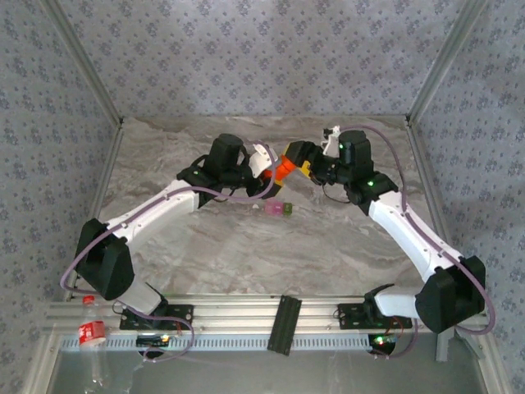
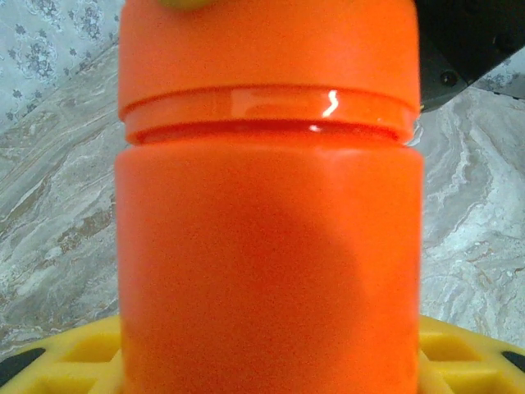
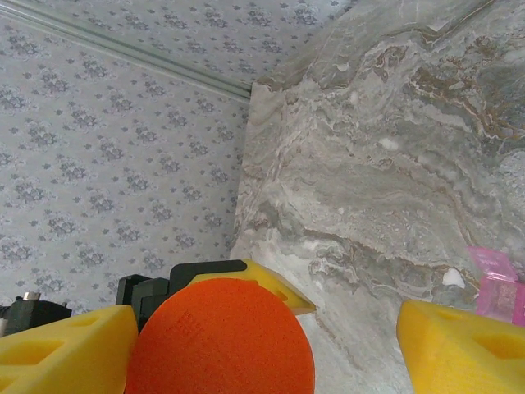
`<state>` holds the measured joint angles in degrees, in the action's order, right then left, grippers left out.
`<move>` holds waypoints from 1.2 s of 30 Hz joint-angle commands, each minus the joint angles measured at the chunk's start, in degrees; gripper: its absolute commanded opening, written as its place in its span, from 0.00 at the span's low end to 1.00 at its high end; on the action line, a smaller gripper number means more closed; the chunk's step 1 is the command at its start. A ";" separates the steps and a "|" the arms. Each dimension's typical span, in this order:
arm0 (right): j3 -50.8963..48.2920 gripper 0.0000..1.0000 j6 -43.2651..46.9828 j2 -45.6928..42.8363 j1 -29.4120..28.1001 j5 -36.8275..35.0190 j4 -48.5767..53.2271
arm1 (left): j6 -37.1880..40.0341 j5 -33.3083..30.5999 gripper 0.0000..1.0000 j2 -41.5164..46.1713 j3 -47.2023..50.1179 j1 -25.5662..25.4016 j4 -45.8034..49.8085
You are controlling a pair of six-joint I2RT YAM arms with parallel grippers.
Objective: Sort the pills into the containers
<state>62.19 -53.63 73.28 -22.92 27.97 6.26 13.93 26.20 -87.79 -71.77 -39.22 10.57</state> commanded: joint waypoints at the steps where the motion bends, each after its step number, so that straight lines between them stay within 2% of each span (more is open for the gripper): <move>1: 2.24 0.80 -0.34 0.81 -0.76 -0.91 0.47 | 0.50 2.01 0.00 0.21 -2.41 0.22 -0.48; 9: 2.30 0.54 0.21 1.43 -1.19 0.09 0.16 | 0.22 2.35 0.00 -0.04 -2.68 0.27 -0.72; 12: 2.46 0.43 1.25 2.42 -0.74 2.52 -0.68 | 0.17 2.46 0.00 -0.13 -2.78 0.20 -0.77; 17: 2.77 0.34 5.57 5.05 2.28 9.72 -3.92 | 0.14 2.67 0.00 0.21 -2.68 0.23 -0.87; 22: 1.41 0.34 12.19 7.96 8.87 22.26 -11.73 | -0.20 3.29 0.00 0.96 -1.97 0.27 -1.30; 26: -0.29 0.35 17.06 8.80 11.54 29.71 -16.20 | -0.78 4.19 0.00 1.68 -1.54 0.20 -1.43; 28: 0.00 0.36 19.84 9.34 11.81 30.65 -16.14 | -1.14 4.46 0.00 1.85 -1.49 0.23 -1.45; 33: 0.63 0.37 19.31 9.39 11.24 28.48 -15.33 | -1.55 4.68 0.00 2.01 -1.45 0.24 -1.58; 36: 0.91 0.53 16.56 8.96 11.22 25.71 -14.27 | -1.64 4.24 0.00 1.89 -1.38 0.23 -1.86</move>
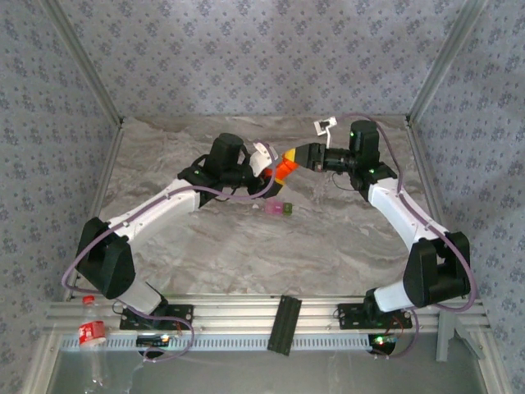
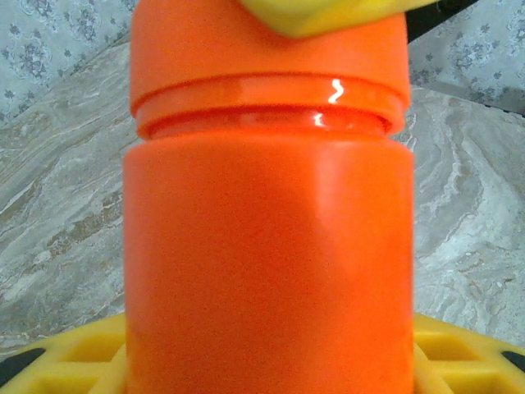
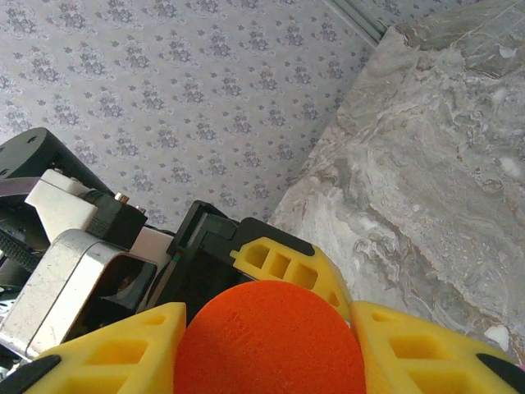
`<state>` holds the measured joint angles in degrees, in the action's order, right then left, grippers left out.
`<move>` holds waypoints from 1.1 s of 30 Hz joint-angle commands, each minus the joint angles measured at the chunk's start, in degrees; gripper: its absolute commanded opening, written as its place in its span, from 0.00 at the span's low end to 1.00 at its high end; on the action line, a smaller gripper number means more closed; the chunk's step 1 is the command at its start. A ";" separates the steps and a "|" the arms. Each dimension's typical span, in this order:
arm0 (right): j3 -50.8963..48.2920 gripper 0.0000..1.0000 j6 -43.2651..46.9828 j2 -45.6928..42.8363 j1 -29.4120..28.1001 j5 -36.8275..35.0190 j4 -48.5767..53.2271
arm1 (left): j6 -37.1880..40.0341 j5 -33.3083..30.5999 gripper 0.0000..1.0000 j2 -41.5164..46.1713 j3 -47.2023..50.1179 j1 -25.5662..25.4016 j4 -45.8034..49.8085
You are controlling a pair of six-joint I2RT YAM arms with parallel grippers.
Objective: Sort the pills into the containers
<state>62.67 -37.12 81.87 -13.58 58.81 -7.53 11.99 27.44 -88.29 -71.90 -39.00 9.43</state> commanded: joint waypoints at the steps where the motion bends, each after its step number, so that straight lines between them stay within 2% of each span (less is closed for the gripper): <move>1: 0.27 0.57 -1.71 0.10 1.89 -5.62 -1.21 | 0.28 2.93 0.00 2.41 -1.22 -0.02 -0.86; 4: -0.09 0.79 -6.40 -1.61 1.94 -8.13 -1.65 | 0.31 2.44 0.00 2.29 -1.23 -0.01 -1.08; 7: -0.10 0.85 -10.18 -4.94 2.09 -12.60 1.61 | 0.64 2.10 0.00 2.27 -1.23 0.07 -1.08; 9: 0.43 0.86 -12.25 -6.74 2.07 -16.21 6.31 | 0.92 1.93 0.00 2.27 -1.33 0.07 -0.92; 12: 3.65 0.86 -14.32 -7.25 2.01 -21.76 19.20 | 1.75 1.52 0.00 2.23 -1.55 0.09 -0.32; 14: 4.16 0.86 -16.56 -7.58 1.49 -23.03 21.70 | 2.16 1.38 0.00 1.90 -1.75 0.11 0.05; 24: 8.94 0.85 -18.41 -6.73 -5.70 -27.06 24.41 | 2.62 1.69 0.00 0.77 -2.57 0.09 0.91; 33: 9.74 0.81 -18.69 -4.79 -8.96 -28.43 24.21 | 2.35 1.84 0.00 0.74 -2.54 0.14 0.51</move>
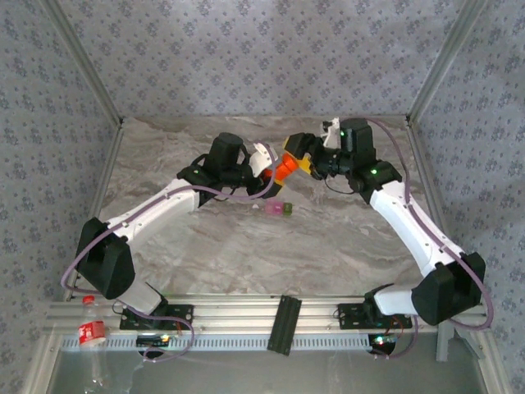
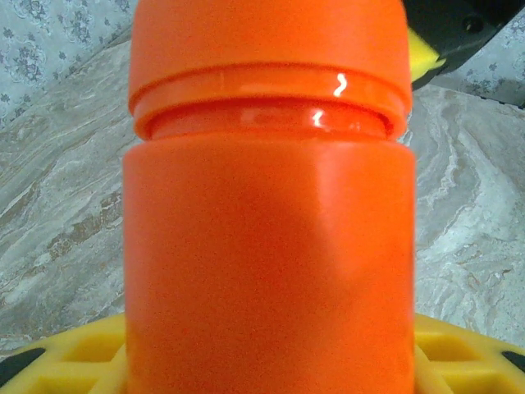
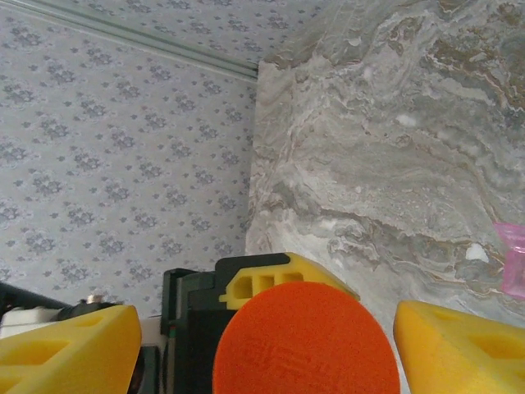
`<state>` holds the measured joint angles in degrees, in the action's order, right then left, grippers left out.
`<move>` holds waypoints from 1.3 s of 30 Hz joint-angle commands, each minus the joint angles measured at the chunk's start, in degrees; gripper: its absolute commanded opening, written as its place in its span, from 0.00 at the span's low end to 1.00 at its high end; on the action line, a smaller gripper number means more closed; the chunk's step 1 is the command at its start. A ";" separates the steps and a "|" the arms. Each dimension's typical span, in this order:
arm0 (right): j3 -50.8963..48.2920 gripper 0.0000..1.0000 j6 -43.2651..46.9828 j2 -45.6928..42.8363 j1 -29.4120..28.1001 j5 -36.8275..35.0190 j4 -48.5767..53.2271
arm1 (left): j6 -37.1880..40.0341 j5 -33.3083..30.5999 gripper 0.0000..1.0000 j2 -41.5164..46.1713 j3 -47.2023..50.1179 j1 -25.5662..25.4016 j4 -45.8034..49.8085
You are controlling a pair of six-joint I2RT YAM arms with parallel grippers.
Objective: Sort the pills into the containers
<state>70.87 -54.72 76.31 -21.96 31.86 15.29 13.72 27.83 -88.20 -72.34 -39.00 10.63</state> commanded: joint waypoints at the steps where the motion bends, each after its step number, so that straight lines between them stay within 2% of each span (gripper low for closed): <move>1: 1.46 0.80 -1.10 0.87 -0.93 -1.68 1.28 | 0.63 1.49 0.00 0.63 -2.20 0.11 -0.64; 7: 0.85 0.72 -1.10 1.47 -1.90 -1.54 1.02 | 0.62 1.35 0.00 0.62 -2.28 0.07 -0.61; 13: -0.44 0.49 -1.31 0.95 -2.37 -0.85 0.41 | 0.52 1.34 0.00 0.60 -2.40 0.10 -0.88; 18: -1.00 0.40 0.59 0.58 -1.89 -0.53 0.29 | 0.44 1.52 0.00 0.73 -2.40 0.11 -1.00; 23: -2.05 0.37 8.47 0.39 0.26 2.86 -6.90 | 0.27 2.20 0.00 1.11 -2.17 0.08 -0.99; 28: -8.96 0.39 19.86 -0.90 3.90 14.53 -25.75 | -0.94 3.45 0.00 1.70 -1.61 0.07 -1.77; 30: -9.65 0.39 22.48 -1.17 4.36 16.87 -27.80 | -1.52 3.63 0.00 1.92 -1.12 0.11 -2.64; 35: -9.29 0.37 19.52 1.56 5.72 22.34 -32.34 | -2.27 4.32 0.00 2.24 -0.64 0.07 -3.44; 39: -10.42 0.37 15.98 2.15 6.57 23.32 -35.60 | -2.37 4.29 0.00 2.25 -0.67 0.07 -3.52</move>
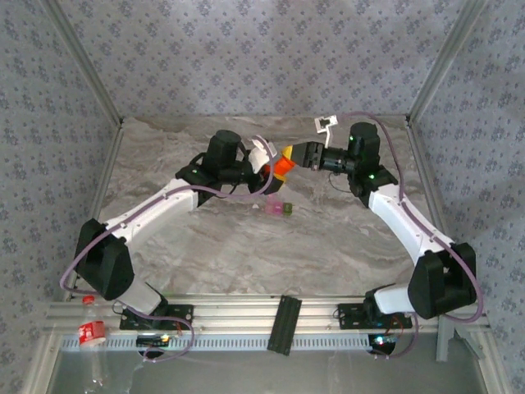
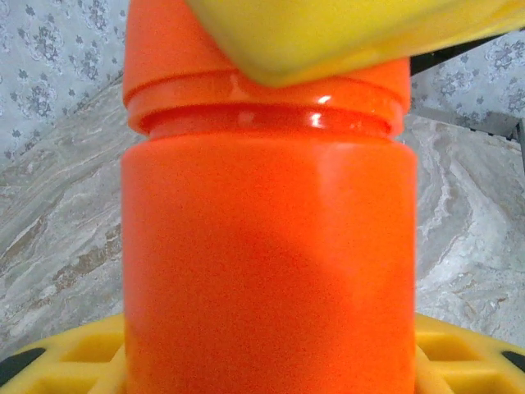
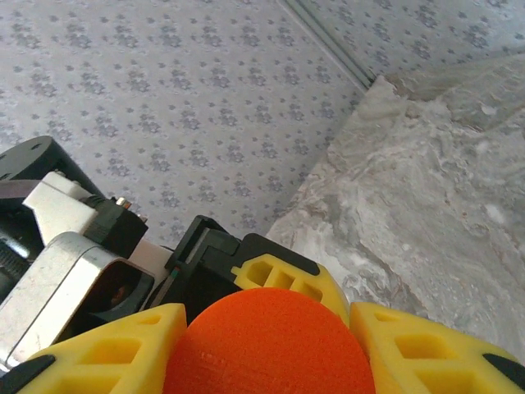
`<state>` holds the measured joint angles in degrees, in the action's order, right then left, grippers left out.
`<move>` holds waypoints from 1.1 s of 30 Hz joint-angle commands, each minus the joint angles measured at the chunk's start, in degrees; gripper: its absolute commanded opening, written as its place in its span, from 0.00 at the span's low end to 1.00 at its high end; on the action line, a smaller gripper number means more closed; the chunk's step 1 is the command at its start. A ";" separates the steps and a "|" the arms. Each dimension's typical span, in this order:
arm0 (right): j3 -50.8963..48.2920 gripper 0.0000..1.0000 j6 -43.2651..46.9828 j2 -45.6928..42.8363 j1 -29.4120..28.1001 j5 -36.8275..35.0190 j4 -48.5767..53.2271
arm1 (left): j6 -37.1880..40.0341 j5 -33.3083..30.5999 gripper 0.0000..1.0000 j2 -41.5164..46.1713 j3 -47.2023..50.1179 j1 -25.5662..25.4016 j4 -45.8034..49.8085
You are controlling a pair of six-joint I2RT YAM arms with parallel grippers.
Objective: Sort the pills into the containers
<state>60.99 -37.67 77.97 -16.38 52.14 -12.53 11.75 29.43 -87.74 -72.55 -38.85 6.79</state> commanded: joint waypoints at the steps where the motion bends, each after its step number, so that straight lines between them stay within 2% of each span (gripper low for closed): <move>1: -0.73 0.37 -2.26 0.53 1.17 2.97 -8.45 | -0.41 2.65 0.00 1.87 -0.44 -0.04 0.31; 2: -0.91 0.42 -3.42 0.60 1.32 2.86 -9.02 | -0.33 2.58 0.00 1.83 -0.44 0.04 0.32; 6: -0.96 0.75 -8.63 0.18 2.08 -0.57 -6.86 | -0.01 1.67 0.00 1.87 -0.57 0.02 0.52; 7: -1.04 0.81 -10.34 -0.37 2.38 -2.02 -5.79 | 0.21 1.16 0.00 1.86 -0.54 0.03 0.73; 9: -1.81 0.85 -13.79 -1.96 2.84 -4.30 -5.26 | 0.86 0.46 0.00 1.86 -0.57 0.09 1.28; 12: -1.60 0.87 -16.16 -4.83 2.82 -8.29 0.20 | 1.68 -0.38 0.00 1.65 -0.57 0.09 2.12; 16: 4.59 0.87 -14.30 -6.08 1.57 -18.12 23.48 | 2.65 -1.26 0.00 1.12 -0.91 0.07 3.32; 18: 6.29 0.87 -14.42 -6.17 0.42 -21.95 29.55 | 3.07 -1.39 0.00 0.70 -1.18 0.05 3.91; 27: 6.86 0.85 -16.22 -4.70 -5.92 -25.36 29.41 | 3.24 -1.31 0.00 -0.19 -1.89 0.08 4.60; 33: 9.41 0.83 -16.21 -3.30 -7.98 -25.51 28.57 | 3.05 -0.88 0.00 -0.43 -2.19 0.02 4.55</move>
<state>68.14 -53.21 73.82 -23.53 27.79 15.29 13.96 27.62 -88.27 -72.55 -38.85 12.32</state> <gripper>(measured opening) 0.833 0.534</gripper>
